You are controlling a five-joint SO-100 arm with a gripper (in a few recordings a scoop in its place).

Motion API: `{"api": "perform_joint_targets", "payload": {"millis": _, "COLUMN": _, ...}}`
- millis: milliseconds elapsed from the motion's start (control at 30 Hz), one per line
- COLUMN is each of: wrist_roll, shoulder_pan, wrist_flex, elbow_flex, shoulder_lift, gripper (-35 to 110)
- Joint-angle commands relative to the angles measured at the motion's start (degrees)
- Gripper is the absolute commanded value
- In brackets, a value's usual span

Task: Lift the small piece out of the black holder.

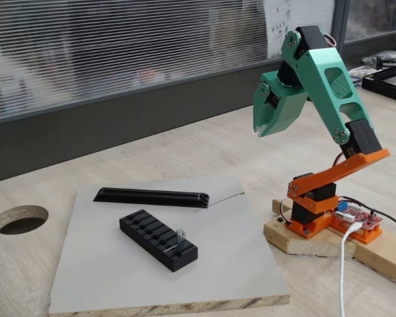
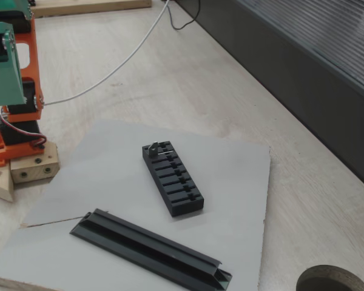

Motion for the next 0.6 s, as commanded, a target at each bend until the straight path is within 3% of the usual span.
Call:
{"api": "perform_joint_targets", "payload": {"millis": 0, "wrist_roll": -0.3, "shoulder_pan": 0.4, "wrist_flex": 1.7, "elbow_flex": -0.5, "shoulder_lift": 4.5, "gripper": 7}}
{"api": "perform_joint_targets", "payload": {"millis": 567, "wrist_roll": -0.3, "shoulder_pan": 0.4, "wrist_flex": 1.7, "elbow_flex": -0.5, "shoulder_lift": 4.5, "gripper": 7}}
